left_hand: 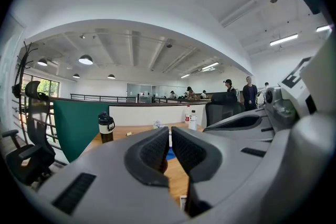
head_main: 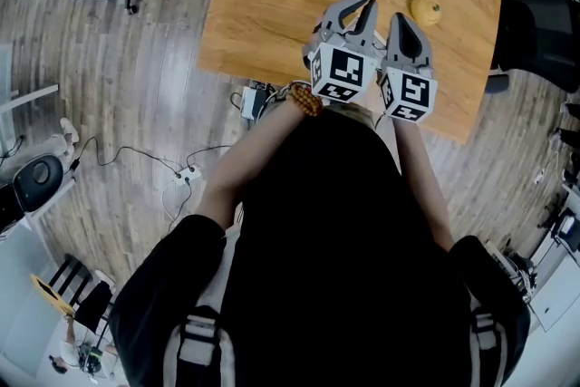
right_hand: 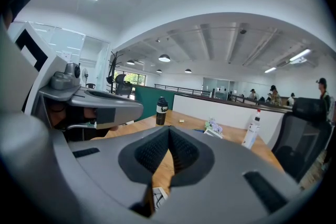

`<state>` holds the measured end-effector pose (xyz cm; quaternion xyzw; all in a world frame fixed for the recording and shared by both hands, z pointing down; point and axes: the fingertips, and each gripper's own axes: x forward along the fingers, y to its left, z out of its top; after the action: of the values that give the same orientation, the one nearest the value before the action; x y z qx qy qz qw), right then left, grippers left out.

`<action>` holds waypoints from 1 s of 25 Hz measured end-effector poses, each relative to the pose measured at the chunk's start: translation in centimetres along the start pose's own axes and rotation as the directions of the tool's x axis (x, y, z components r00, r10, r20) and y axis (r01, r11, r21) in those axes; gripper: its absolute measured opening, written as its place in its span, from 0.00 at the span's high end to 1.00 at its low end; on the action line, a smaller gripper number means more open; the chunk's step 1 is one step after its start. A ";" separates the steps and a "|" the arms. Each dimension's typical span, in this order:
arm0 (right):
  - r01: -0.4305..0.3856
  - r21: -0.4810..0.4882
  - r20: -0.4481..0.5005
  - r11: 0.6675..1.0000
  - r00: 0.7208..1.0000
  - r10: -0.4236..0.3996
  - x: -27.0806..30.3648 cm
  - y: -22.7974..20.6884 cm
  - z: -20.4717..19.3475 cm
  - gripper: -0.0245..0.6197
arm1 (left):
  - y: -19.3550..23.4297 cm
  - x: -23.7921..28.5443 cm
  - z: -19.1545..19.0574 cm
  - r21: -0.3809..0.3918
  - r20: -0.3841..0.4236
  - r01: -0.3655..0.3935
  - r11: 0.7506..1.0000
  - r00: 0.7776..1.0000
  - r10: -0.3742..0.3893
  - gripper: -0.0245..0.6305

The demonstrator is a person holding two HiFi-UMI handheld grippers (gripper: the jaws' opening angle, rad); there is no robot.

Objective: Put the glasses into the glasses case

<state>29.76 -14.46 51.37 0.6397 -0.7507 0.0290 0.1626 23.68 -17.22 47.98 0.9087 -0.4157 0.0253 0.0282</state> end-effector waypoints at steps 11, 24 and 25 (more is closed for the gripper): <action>-0.006 0.000 -0.015 1.000 1.000 0.006 0.1 0.2 -0.7 0.95 | 0.2 0.2 -0.6 -0.006 -0.017 -0.006 1.000 1.000 0.006 0.91; -0.016 0.004 -0.069 1.000 0.997 0.016 0.2 -0.4 -2.8 0.95 | 0.6 0.2 -1.4 -0.024 -0.045 -0.015 1.000 0.999 0.014 0.91; -0.016 0.003 -0.074 1.000 0.997 0.016 0.3 -0.5 -3.1 0.95 | 0.7 0.1 -1.5 -0.025 -0.047 -0.016 1.000 0.999 0.015 0.91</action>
<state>30.82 -14.01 54.26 0.6323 -0.7492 0.0546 0.1894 23.21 -17.67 49.46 0.9043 -0.4221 0.0413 0.0491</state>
